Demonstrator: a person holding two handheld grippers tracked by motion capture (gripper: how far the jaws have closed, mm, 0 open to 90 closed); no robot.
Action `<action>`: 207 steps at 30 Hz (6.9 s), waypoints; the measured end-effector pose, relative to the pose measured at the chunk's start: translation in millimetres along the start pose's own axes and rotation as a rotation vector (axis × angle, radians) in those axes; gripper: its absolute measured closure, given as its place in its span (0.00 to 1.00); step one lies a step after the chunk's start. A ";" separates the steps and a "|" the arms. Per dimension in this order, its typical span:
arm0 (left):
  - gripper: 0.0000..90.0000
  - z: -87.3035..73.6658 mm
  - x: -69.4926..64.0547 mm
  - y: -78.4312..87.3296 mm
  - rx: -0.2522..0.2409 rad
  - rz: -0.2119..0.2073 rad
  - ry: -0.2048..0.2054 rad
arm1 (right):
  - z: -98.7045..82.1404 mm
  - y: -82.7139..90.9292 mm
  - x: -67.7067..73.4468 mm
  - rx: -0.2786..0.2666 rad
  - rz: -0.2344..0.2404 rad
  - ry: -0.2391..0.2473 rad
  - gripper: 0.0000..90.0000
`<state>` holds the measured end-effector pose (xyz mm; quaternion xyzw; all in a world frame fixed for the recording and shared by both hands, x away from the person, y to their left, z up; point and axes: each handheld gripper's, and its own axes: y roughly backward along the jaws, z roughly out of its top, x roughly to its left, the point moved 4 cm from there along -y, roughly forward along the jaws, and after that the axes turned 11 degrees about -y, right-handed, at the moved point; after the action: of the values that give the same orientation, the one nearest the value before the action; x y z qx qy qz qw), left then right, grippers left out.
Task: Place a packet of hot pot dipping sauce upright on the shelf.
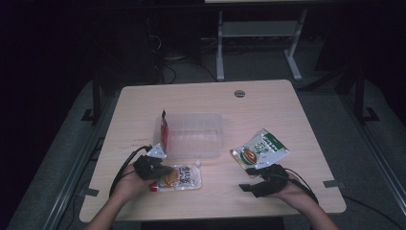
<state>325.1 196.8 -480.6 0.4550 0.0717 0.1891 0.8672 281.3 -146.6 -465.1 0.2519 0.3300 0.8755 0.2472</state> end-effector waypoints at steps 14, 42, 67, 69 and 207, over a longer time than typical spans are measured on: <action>1.00 -3.3 -17.5 19.2 0.019 0.047 -0.071 | 15.9 -31.8 28.6 0.030 0.074 0.036 0.39; 1.00 -6.2 -33.9 7.0 0.078 -0.099 -0.064 | 45.0 -84.6 24.6 0.080 0.150 -0.094 0.36; 1.00 -6.6 -33.2 6.8 0.080 -0.105 -0.069 | 54.3 -107.9 31.7 0.080 0.241 -0.113 0.43; 1.00 -6.6 -33.2 6.8 0.081 -0.105 -0.071 | 54.4 -108.3 30.2 0.083 0.253 -0.110 0.49; 0.23 13.4 -42.5 2.5 -0.074 -0.195 -0.012 | 165.7 23.9 -50.1 -0.343 0.208 -0.011 0.99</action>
<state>289.4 171.2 -472.8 0.4146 0.1032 0.1035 0.8982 412.7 -117.2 -353.7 0.2435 0.1469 0.9384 0.1963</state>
